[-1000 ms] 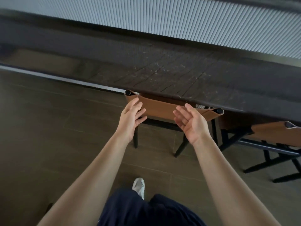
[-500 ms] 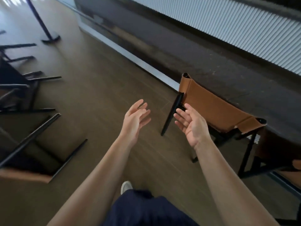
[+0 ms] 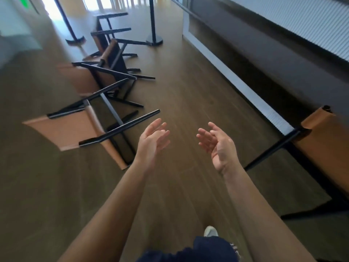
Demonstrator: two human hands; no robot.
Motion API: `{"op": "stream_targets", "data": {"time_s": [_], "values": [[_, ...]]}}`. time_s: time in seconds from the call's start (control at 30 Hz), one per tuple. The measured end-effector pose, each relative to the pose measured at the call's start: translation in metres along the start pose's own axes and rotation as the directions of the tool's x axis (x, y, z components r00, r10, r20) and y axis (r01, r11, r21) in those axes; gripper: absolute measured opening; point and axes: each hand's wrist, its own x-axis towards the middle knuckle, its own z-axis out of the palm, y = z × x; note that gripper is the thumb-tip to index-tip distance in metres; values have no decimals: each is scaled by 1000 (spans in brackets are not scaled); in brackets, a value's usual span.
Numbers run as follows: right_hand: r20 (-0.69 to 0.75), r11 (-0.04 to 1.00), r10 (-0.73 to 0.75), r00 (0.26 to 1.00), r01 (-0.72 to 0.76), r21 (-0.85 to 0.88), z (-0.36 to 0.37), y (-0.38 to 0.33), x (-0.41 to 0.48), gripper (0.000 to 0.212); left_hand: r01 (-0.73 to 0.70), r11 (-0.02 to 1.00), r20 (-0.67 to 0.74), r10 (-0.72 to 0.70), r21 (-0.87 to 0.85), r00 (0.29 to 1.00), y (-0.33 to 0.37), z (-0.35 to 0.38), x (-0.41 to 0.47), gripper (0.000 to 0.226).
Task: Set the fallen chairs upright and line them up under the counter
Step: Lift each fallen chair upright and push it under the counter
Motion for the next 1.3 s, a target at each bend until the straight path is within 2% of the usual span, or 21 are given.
{"op": "stream_targets", "data": {"time_s": [0.2, 0.43, 0.67, 0.8, 0.97, 1.07, 1.17, 1.3], "values": [[124, 994, 94, 988, -87, -61, 121, 86, -26, 30, -62, 998, -140, 58, -24, 988, 49, -146, -16, 36], [293, 973, 191, 937, -141, -184, 235, 131, -32, 26, -145, 988, -313, 122, -50, 942, 87, -254, -12, 31], [341, 953, 283, 897, -223, -203, 346, 162, -2, 31, -176, 982, -421, 131, -69, 897, 133, -332, 32, 35], [327, 914, 390, 861, -319, -250, 415, 169, 11, 36, -171, 985, -454, 139, -30, 880, 170, -379, 57, 33], [313, 858, 498, 809, -406, -315, 506, 173, 24, 41, -236, 970, -530, 169, -61, 831, 215, -448, 88, 32], [331, 863, 492, 805, -400, -310, 553, 187, 26, 40, -239, 970, -540, 178, -43, 822, 235, -488, 102, 32], [355, 898, 416, 837, -318, -304, 589, 210, 30, 33, -208, 978, -527, 173, -8, 832, 250, -528, 118, 33], [336, 919, 378, 863, -305, -248, 636, 243, 32, 33, -174, 984, -480, 167, 30, 861, 267, -586, 141, 31]]}}
